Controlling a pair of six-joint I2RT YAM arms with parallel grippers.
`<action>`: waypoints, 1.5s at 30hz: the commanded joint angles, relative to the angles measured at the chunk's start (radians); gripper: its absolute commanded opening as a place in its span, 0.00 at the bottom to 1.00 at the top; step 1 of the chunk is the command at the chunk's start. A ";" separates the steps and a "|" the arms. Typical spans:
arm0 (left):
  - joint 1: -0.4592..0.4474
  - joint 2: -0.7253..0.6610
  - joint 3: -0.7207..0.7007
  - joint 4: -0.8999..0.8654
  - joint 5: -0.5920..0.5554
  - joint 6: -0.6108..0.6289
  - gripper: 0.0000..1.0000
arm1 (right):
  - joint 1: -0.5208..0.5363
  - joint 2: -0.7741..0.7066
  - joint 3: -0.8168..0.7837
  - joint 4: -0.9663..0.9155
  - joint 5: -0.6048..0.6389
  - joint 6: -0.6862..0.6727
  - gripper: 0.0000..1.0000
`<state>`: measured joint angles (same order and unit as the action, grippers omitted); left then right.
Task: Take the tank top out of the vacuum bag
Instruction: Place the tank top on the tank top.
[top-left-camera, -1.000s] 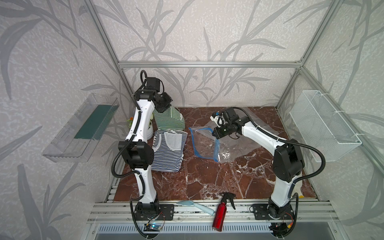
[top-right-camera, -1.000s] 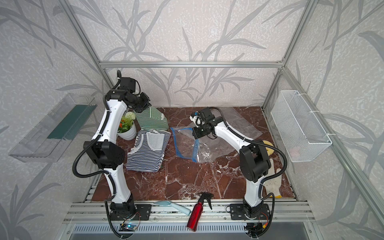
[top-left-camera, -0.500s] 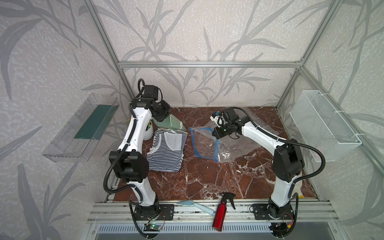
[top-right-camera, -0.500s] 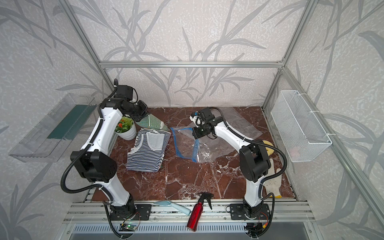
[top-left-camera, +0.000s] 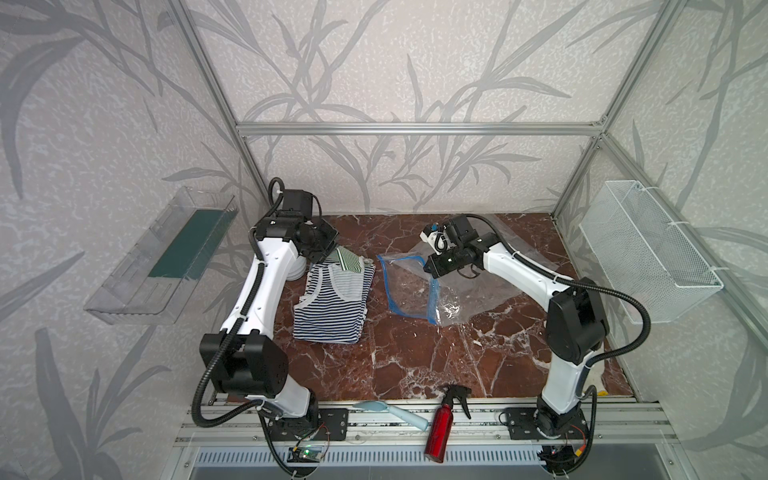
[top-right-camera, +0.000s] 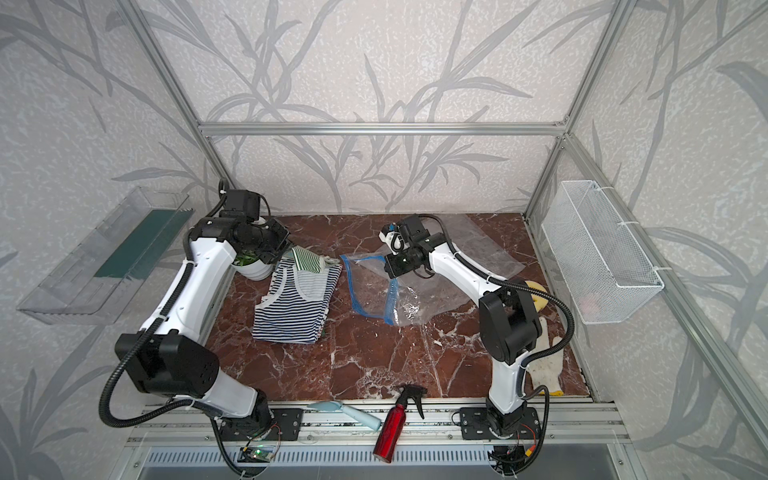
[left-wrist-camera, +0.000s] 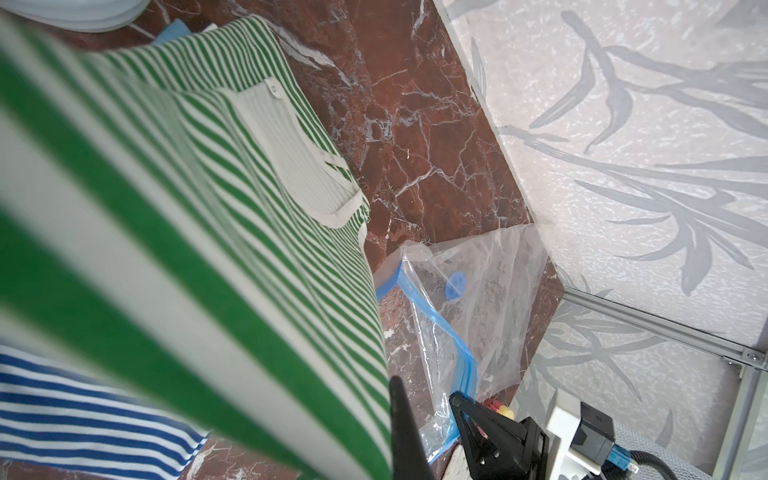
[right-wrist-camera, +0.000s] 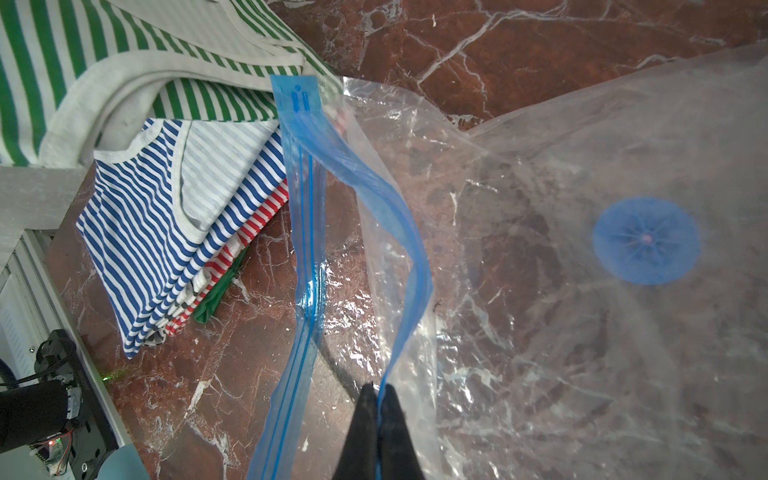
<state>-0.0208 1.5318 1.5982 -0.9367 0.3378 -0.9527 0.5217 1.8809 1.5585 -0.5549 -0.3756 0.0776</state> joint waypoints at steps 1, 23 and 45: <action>0.003 -0.094 -0.079 0.032 -0.009 -0.058 0.00 | -0.003 0.013 0.035 -0.026 -0.013 -0.009 0.00; 0.002 -0.407 -0.563 0.120 -0.130 -0.271 0.00 | 0.004 0.022 0.040 -0.029 -0.022 -0.008 0.00; 0.002 -0.537 -0.808 0.097 -0.154 -0.500 0.14 | 0.009 0.035 0.046 -0.032 -0.028 -0.010 0.00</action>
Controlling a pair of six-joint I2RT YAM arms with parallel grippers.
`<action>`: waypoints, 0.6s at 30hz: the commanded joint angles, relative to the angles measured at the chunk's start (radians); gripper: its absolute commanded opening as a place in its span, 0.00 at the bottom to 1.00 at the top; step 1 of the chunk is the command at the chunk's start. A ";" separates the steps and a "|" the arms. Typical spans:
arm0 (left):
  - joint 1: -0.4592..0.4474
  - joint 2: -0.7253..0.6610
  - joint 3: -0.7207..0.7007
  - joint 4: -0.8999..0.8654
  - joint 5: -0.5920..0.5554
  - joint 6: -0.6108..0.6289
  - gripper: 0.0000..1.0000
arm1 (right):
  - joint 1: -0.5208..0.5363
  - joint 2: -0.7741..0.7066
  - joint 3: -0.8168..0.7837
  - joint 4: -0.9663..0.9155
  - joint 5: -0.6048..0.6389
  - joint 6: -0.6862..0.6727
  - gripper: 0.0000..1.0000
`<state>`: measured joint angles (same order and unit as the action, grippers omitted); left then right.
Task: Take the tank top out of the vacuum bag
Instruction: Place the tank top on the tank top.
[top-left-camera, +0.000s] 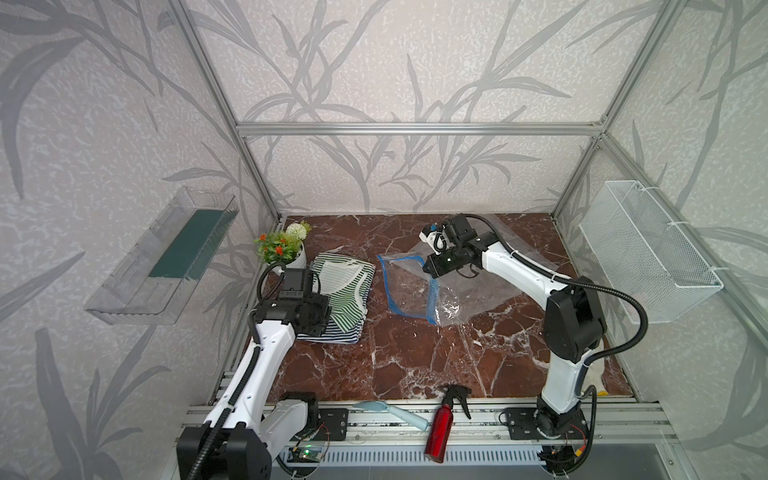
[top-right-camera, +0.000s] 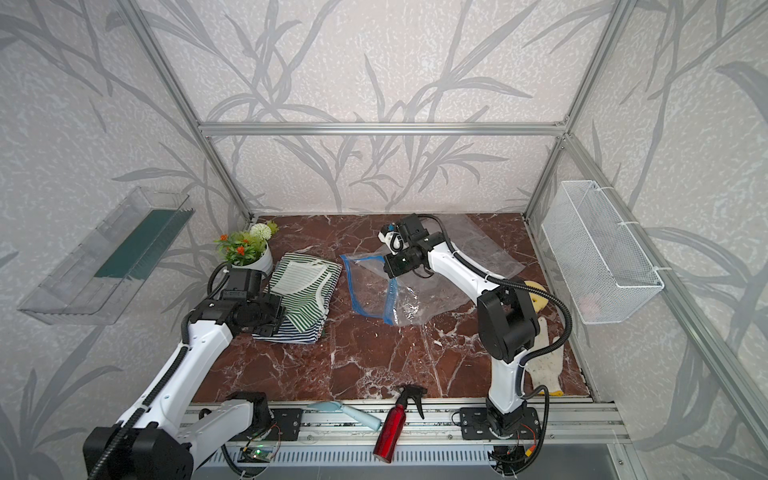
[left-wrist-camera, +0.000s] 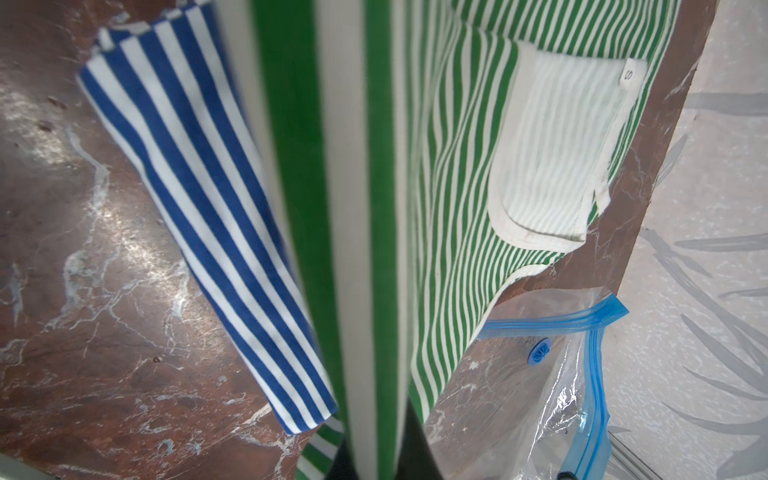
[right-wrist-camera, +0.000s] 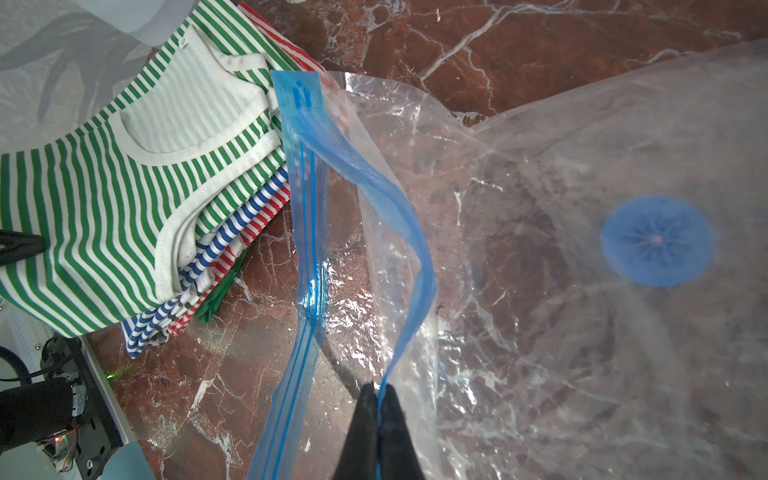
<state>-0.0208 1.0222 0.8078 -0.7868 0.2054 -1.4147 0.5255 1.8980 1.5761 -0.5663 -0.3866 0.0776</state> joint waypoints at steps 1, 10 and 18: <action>0.003 -0.026 -0.025 -0.060 -0.019 -0.026 0.17 | 0.005 0.018 0.028 -0.022 -0.018 -0.012 0.00; 0.002 0.011 0.013 -0.237 -0.102 0.254 0.30 | 0.004 0.018 0.026 -0.024 -0.014 -0.013 0.00; -0.079 0.029 0.117 -0.312 -0.059 0.629 0.28 | 0.004 0.021 0.030 -0.023 -0.015 -0.012 0.00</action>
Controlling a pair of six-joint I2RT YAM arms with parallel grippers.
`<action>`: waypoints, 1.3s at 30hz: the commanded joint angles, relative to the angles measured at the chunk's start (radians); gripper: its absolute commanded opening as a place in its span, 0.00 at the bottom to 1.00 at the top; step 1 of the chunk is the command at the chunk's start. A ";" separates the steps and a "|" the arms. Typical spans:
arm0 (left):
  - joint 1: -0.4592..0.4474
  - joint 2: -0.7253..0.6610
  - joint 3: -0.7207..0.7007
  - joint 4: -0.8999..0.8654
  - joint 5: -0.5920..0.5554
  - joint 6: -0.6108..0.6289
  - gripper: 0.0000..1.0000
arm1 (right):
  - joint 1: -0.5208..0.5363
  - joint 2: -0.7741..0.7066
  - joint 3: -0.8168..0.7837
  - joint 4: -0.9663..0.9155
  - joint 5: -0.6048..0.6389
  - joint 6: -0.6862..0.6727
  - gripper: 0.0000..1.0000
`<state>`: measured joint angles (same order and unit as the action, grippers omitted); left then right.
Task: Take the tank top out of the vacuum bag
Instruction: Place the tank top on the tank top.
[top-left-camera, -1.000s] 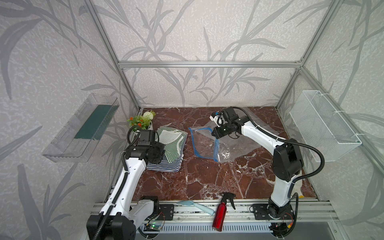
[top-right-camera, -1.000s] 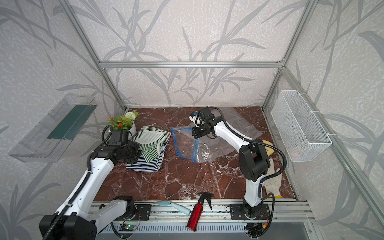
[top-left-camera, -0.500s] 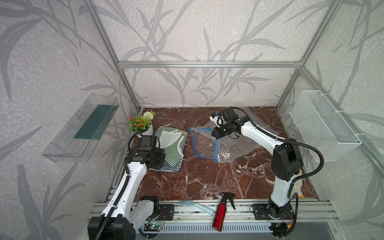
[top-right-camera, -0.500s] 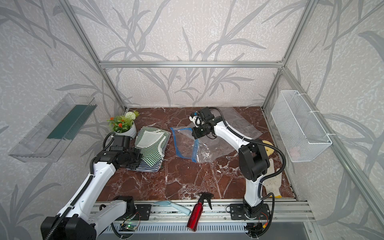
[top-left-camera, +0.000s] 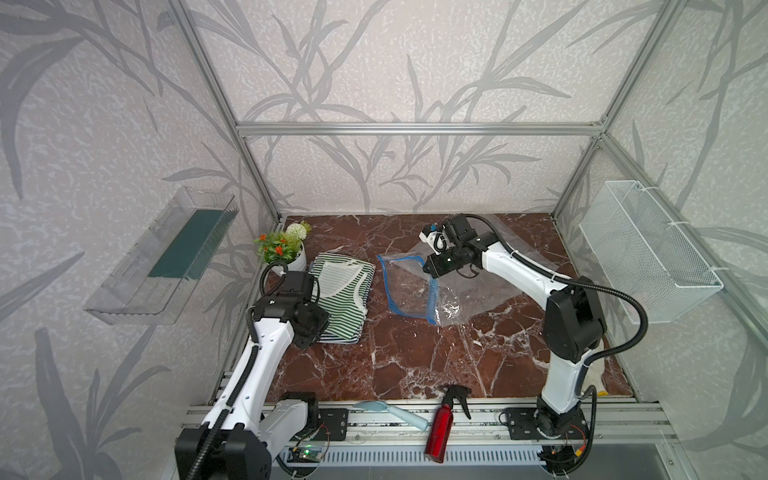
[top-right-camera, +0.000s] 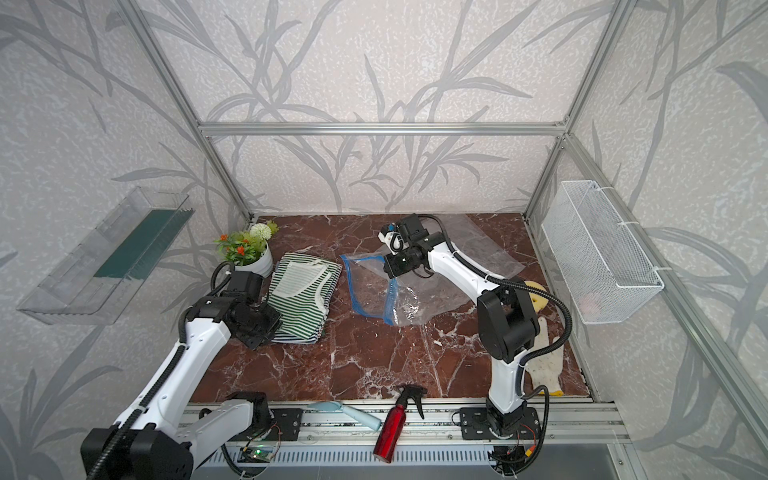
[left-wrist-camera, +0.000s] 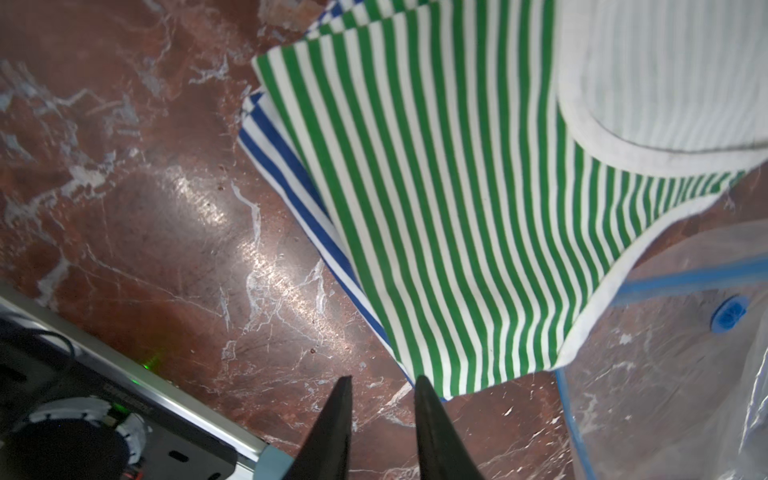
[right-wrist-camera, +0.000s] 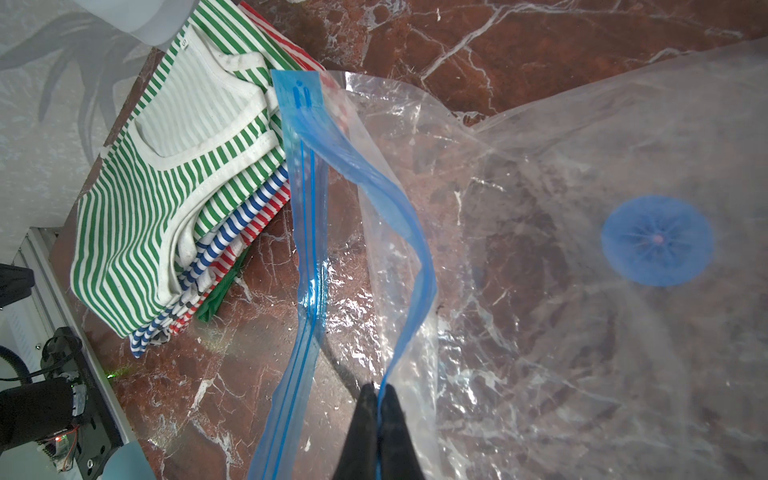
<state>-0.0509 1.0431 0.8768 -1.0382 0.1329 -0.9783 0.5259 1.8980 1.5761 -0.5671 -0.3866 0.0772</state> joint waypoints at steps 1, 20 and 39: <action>-0.104 0.009 0.067 -0.065 -0.018 0.218 0.29 | 0.004 0.025 0.031 -0.021 -0.014 -0.011 0.00; -0.359 0.339 0.135 -0.006 -0.132 0.412 0.29 | 0.007 0.024 0.032 -0.030 -0.006 -0.016 0.00; -0.353 0.442 0.121 -0.003 -0.209 0.412 0.36 | 0.008 0.024 0.029 -0.031 -0.008 -0.016 0.00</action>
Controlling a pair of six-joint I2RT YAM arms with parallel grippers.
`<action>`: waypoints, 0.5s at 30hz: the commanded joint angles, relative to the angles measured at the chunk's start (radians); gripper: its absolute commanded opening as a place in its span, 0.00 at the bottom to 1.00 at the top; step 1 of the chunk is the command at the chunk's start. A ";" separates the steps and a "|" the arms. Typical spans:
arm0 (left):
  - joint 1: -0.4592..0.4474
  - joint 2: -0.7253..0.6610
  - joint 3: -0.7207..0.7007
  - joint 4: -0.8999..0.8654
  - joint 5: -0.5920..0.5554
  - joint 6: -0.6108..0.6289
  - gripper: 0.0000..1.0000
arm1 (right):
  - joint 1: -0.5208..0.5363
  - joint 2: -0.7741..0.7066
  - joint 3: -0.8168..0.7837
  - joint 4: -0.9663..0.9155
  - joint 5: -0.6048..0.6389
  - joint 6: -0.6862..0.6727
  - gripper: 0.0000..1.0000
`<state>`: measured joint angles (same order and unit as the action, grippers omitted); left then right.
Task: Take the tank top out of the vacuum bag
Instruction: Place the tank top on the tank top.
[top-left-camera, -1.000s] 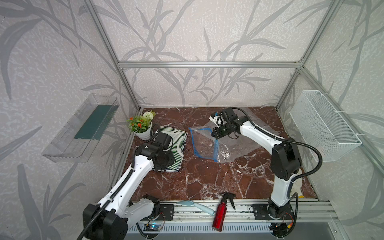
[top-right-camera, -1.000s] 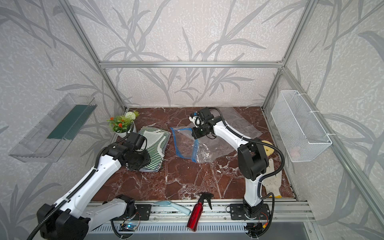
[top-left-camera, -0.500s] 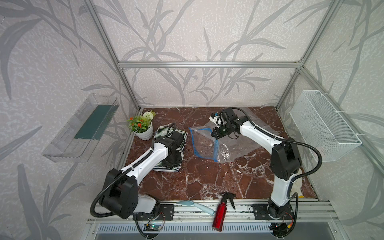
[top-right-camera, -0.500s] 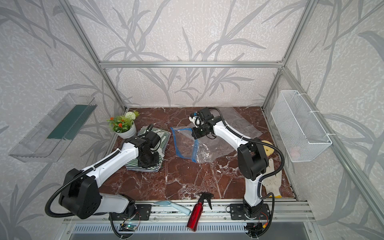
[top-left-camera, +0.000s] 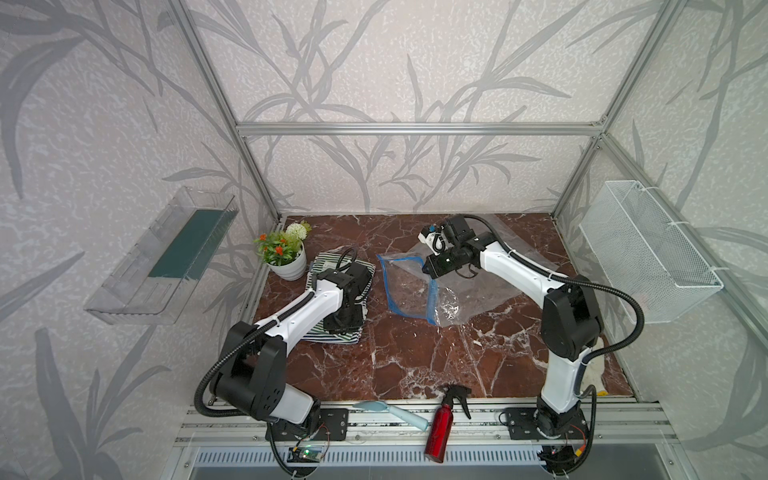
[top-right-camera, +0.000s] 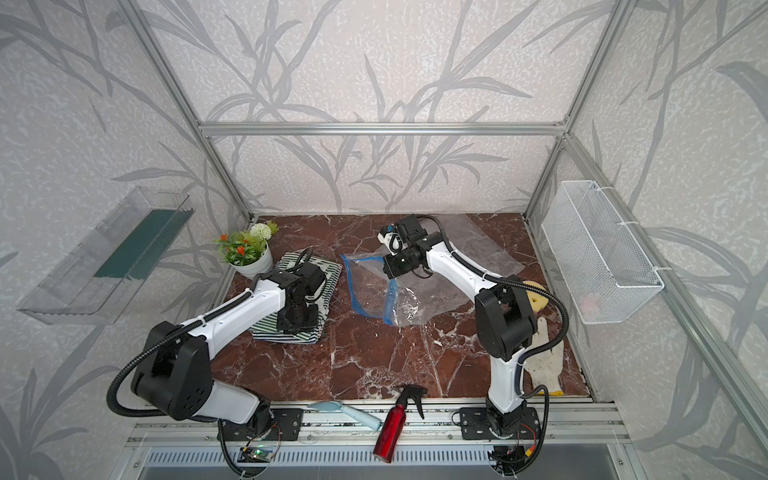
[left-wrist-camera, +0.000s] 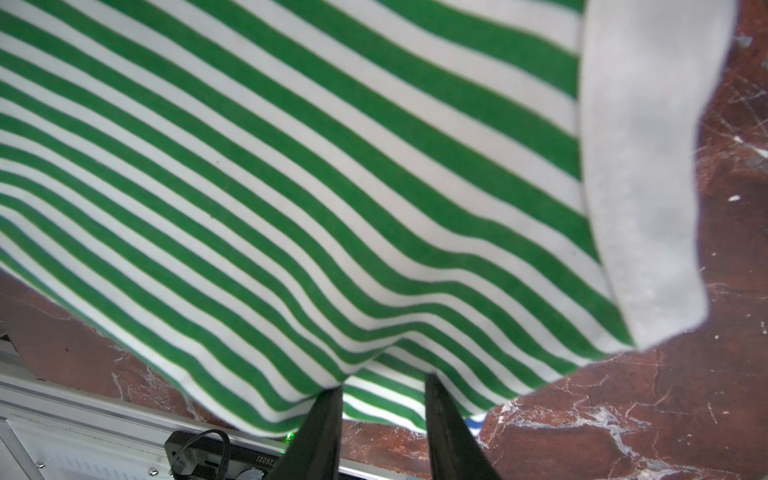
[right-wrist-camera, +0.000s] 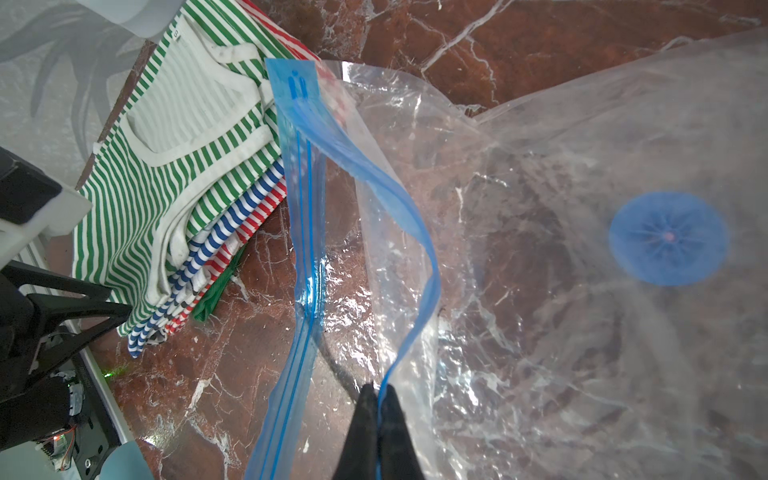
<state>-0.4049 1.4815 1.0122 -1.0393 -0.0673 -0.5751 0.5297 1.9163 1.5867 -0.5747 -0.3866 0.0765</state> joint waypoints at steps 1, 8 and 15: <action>0.002 0.002 -0.013 -0.001 0.000 0.008 0.36 | 0.004 0.006 0.019 -0.024 -0.008 -0.015 0.00; -0.012 -0.087 -0.024 0.024 0.092 0.046 0.36 | 0.004 0.010 0.022 -0.024 -0.014 -0.014 0.00; -0.013 -0.045 -0.043 0.024 0.087 0.065 0.34 | 0.004 0.009 0.024 -0.026 -0.014 -0.014 0.00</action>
<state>-0.4164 1.4197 0.9840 -1.0119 0.0185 -0.5381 0.5297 1.9163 1.5867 -0.5747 -0.3870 0.0761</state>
